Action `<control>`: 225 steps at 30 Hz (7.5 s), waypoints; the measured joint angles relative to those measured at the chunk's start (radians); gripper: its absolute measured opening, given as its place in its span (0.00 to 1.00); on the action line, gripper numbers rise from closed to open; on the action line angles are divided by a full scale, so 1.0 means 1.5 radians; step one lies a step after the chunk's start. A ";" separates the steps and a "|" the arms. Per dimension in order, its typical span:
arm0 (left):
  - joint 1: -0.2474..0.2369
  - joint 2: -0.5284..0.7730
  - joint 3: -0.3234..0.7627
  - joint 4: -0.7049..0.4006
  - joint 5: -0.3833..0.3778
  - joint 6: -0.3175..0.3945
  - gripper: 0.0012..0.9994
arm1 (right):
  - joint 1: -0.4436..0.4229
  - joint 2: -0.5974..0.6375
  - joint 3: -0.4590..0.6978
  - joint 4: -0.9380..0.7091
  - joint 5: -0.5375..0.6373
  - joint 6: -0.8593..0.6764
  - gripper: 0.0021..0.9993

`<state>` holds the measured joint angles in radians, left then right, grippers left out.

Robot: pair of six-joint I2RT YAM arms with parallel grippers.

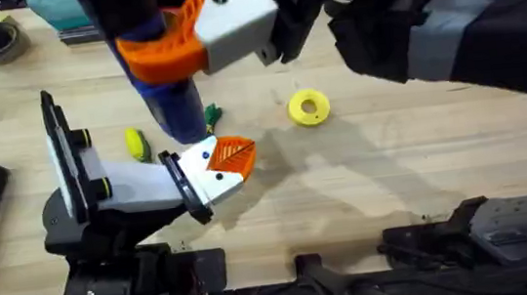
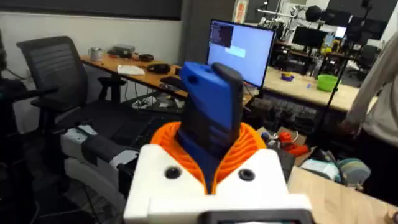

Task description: Pick up the gripper from the table and insert it into the empty holder that is missing its gripper. Then pick up a screw, insert it into the mounting hole, and use the screwdriver to tighten it. Finally, clean up the table by picking up the vegetable and placing it into the bucket.

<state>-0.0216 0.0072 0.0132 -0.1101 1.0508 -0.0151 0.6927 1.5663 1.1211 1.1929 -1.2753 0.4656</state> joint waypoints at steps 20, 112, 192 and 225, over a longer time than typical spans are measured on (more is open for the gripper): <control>0.000 0.000 0.000 0.000 0.000 0.000 0.00 | 0.002 0.000 -0.082 0.030 0.035 -0.016 0.02; 0.000 0.000 0.000 0.000 0.000 0.000 0.00 | -0.014 0.019 0.086 -0.017 -0.049 0.096 0.02; 0.000 0.000 0.000 0.000 0.000 0.000 0.00 | -0.002 0.052 -0.048 0.067 -0.001 0.001 0.02; 0.000 0.000 0.000 0.000 0.000 0.000 0.00 | -0.003 0.052 -0.063 0.067 -0.003 -0.002 0.02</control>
<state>-0.0216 0.0074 0.0132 -0.1101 1.0508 -0.0147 0.6888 1.6440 1.0260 1.2930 -1.2804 0.4625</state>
